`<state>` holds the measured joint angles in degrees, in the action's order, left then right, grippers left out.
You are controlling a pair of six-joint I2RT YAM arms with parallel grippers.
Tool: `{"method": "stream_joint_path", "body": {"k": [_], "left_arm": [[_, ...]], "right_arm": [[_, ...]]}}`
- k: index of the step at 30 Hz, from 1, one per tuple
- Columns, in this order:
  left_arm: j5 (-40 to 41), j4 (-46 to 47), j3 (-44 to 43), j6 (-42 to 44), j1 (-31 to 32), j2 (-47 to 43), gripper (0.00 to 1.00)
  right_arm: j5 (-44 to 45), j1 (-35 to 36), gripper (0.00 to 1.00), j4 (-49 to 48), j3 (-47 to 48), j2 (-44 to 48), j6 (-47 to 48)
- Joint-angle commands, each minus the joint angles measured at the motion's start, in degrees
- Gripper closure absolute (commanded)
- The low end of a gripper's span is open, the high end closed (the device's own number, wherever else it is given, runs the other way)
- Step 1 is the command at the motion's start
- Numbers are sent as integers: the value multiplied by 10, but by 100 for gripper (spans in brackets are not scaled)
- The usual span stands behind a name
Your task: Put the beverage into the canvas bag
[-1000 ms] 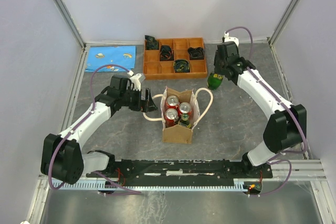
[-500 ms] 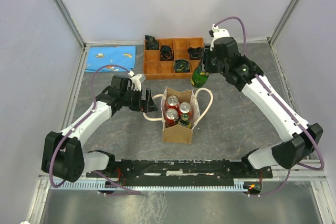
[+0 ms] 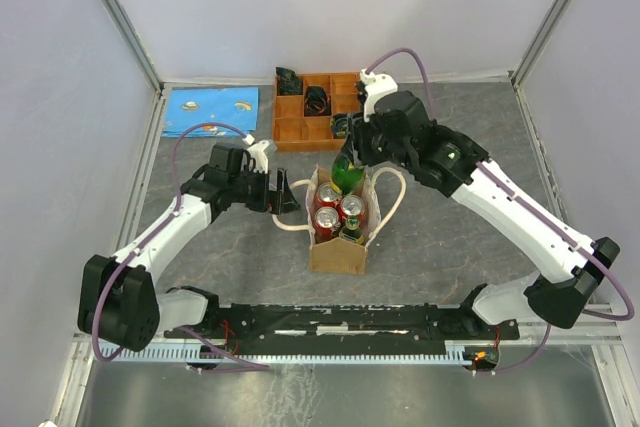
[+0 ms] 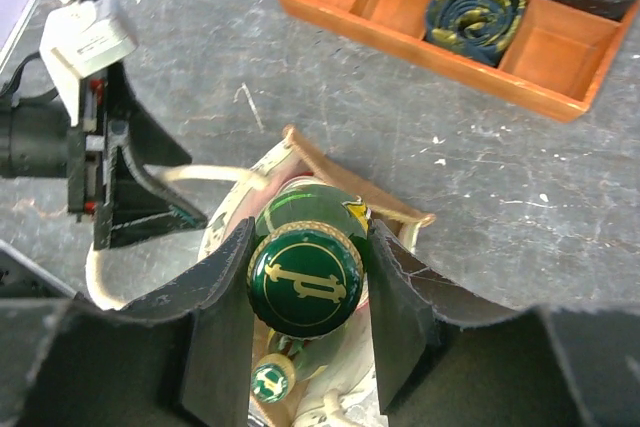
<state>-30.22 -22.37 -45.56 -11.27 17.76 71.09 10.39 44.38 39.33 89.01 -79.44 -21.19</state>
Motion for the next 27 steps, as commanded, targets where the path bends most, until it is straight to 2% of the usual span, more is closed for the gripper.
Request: {"method": "stream_joint_path", "body": {"k": [1,27], "left_arm": [[0,13,-1,11,2,-19,6],[3,7,-1,20,2,-17,6]], "right_arm": [[13,36,100,-72,18,39,-17],[76,245,100,2,-44,40,-75]]}}
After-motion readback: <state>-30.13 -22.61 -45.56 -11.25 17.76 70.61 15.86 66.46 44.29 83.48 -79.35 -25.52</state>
